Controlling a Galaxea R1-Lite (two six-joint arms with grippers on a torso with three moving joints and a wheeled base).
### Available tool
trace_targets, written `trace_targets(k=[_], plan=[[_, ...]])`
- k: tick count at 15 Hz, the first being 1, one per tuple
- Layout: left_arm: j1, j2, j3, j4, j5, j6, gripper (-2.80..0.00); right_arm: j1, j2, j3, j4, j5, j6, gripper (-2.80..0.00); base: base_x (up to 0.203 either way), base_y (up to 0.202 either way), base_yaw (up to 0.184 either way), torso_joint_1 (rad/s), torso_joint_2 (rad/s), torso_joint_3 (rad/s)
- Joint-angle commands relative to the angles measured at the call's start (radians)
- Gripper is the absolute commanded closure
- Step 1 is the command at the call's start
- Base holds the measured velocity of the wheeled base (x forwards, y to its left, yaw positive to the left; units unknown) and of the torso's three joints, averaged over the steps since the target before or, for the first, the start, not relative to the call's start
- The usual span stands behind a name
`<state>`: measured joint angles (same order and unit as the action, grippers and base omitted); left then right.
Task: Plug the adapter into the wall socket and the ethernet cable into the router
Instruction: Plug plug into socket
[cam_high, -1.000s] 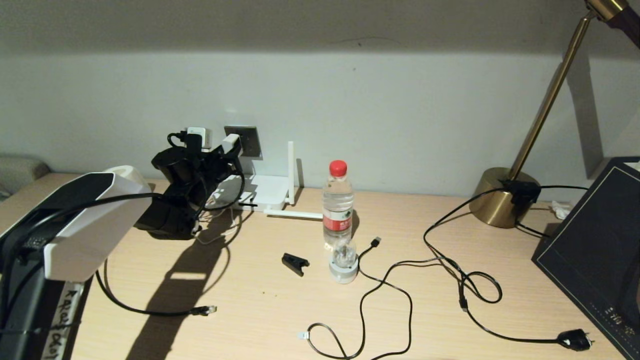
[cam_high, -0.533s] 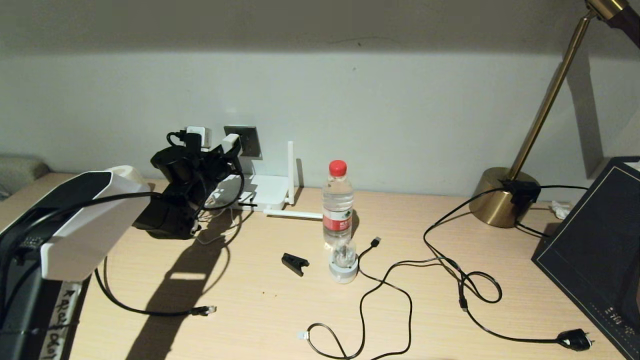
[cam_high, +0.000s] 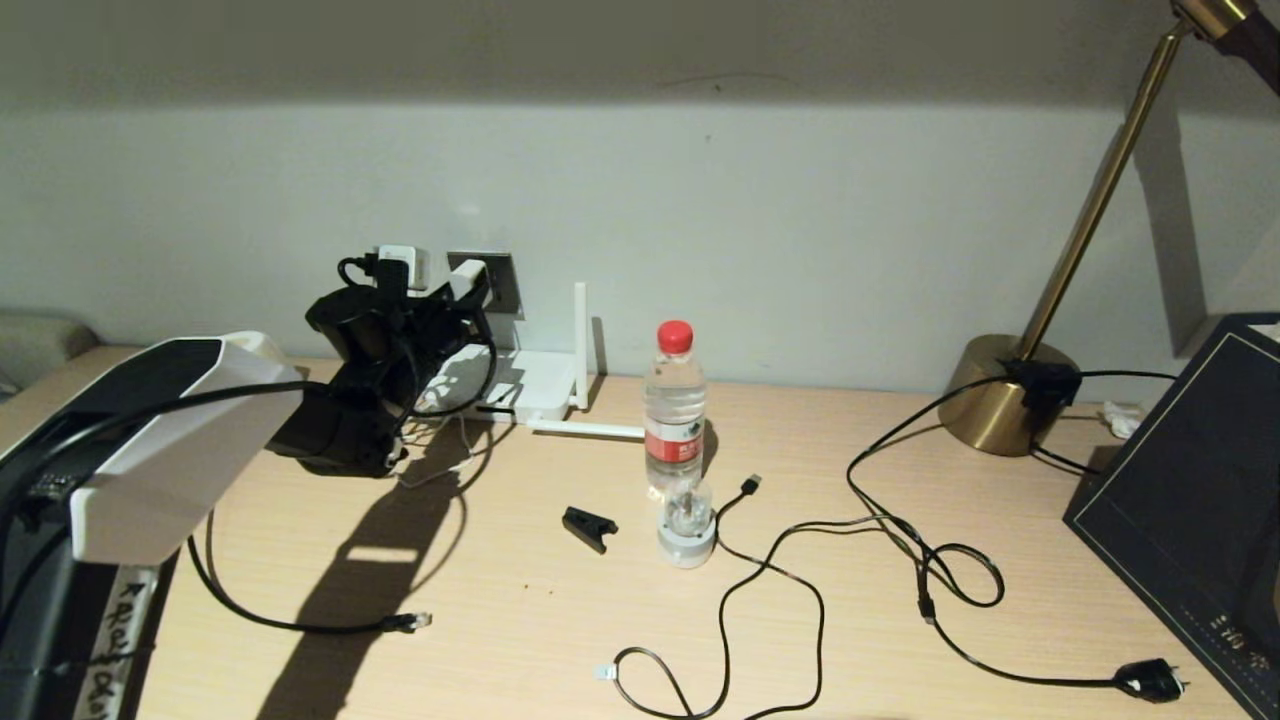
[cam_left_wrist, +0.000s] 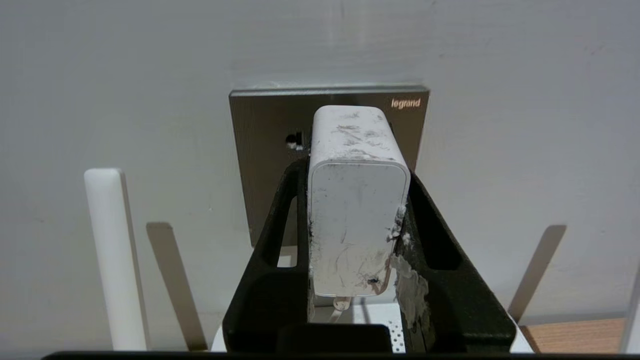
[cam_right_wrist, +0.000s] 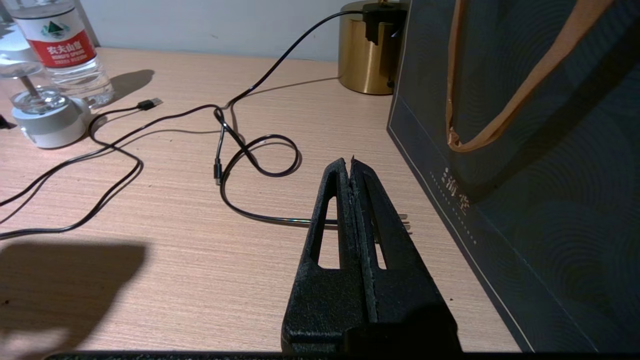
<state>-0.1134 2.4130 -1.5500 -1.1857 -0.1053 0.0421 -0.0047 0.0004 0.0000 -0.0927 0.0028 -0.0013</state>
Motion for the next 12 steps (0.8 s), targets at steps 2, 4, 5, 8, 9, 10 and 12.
trace_targets(k=[2,4,5,8,9,10,12], plan=[[-0.005,0.0,0.018,-0.008,0.012,0.001,0.0,0.0,0.001,0.035,-0.001,0.0,0.0,0.0,0.0,0.0,0.0,0.0,0.0,0.0],[-0.003,-0.002,0.021,-0.009,0.015,0.001,0.0,0.0,0.001,0.035,-0.001,0.0,0.0,0.0,0.0,0.0,0.0,0.0,0.0,0.0],[-0.003,-0.002,0.021,-0.009,0.022,-0.001,0.0,0.0,0.001,0.035,-0.001,0.0,0.0,0.0,0.0,0.0,0.0,0.0,0.0,0.0],[-0.003,0.0,0.019,-0.007,0.031,0.001,0.0,0.0,0.0,0.035,-0.001,0.0,0.0,0.0,0.0,0.0,0.0,0.0,0.0,0.0],[-0.003,0.003,0.019,-0.006,0.041,-0.001,0.0,0.0,0.001,0.035,-0.001,0.0,0.0,0.0,0.0,0.0,0.0,0.0,0.0,0.0],[-0.003,0.002,0.018,-0.006,0.045,-0.001,0.0,0.0,0.001,0.035,-0.001,0.0,0.0,0.0,0.0,0.0,0.0,0.0,0.0,0.0],[-0.003,0.002,0.014,-0.003,0.047,-0.001,0.0,0.0,0.001,0.035,-0.001,0.0,0.0,0.0,0.0,0.0,0.0,0.0,0.0,0.0]])
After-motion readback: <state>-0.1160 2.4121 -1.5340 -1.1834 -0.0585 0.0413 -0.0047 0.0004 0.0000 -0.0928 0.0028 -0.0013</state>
